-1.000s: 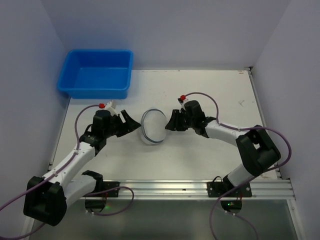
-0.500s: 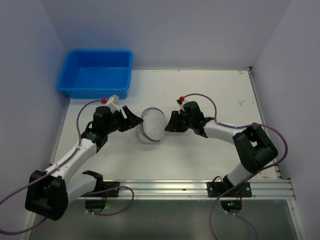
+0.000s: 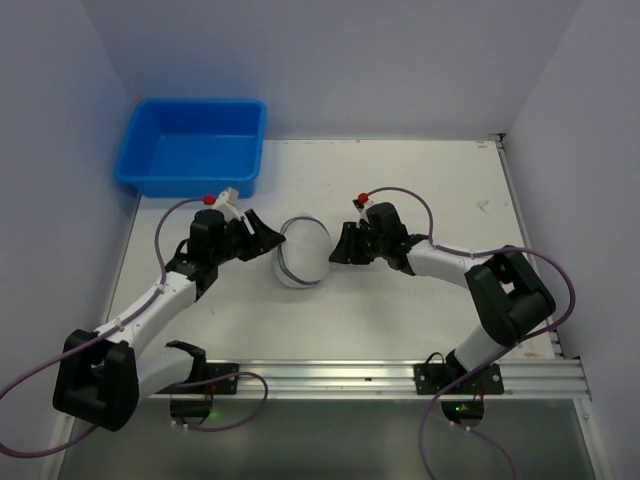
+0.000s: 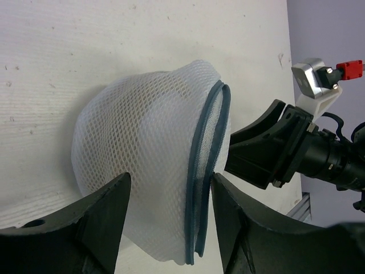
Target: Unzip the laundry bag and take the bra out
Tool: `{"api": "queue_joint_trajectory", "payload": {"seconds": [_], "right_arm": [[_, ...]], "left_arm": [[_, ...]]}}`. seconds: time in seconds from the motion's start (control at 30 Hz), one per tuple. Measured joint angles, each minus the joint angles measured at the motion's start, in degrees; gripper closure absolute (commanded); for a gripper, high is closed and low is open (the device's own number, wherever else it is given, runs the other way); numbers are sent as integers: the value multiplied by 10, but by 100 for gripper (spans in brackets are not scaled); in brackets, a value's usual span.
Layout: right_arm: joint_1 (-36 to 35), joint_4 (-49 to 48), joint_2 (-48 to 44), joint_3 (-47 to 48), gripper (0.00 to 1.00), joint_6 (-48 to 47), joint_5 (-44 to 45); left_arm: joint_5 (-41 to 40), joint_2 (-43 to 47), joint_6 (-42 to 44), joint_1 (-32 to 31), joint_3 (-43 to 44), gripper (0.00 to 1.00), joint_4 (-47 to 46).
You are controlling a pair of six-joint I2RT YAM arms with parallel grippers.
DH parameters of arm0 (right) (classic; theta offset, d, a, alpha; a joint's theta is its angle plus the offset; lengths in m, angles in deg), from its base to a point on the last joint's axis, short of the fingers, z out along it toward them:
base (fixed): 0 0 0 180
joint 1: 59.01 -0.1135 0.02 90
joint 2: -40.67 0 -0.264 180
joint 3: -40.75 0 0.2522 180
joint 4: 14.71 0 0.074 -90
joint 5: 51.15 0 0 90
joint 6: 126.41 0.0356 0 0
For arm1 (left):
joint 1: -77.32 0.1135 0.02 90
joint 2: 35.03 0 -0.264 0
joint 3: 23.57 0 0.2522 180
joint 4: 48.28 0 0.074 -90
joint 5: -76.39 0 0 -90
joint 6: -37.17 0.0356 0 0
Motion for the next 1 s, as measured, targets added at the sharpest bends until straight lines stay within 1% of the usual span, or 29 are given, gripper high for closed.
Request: {"api": "queue_joint_trajectory", "payload": {"seconds": [0.17, 0.27, 0.4, 0.43, 0.53, 0.73, 0.9, 1.0], "right_arm": [[0, 0, 0, 0, 60, 0, 0], [0, 0, 0, 0, 60, 0, -1], [0, 0, 2, 0, 60, 0, -1], [0, -1, 4, 1, 60, 0, -2], [0, -1, 11, 2, 60, 0, -4], [0, -3, 12, 2, 60, 0, -10], [0, -3, 12, 2, 60, 0, -13], [-1, -4, 12, 2, 60, 0, -13]], "left_arm": [[-13, 18, 7, 0, 3, 41, 3], [-42, 39, 25, -10, 27, 46, 15], [-100, 50, 60, -68, 90, 51, 32], [-112, 48, 69, -82, 105, 54, 36], [-170, 26, 100, -132, 152, 59, 55], [-273, -45, 147, -194, 201, 68, 116], [-346, -90, 171, -236, 223, 69, 175], [-381, -93, 178, -246, 228, 66, 199]]}}
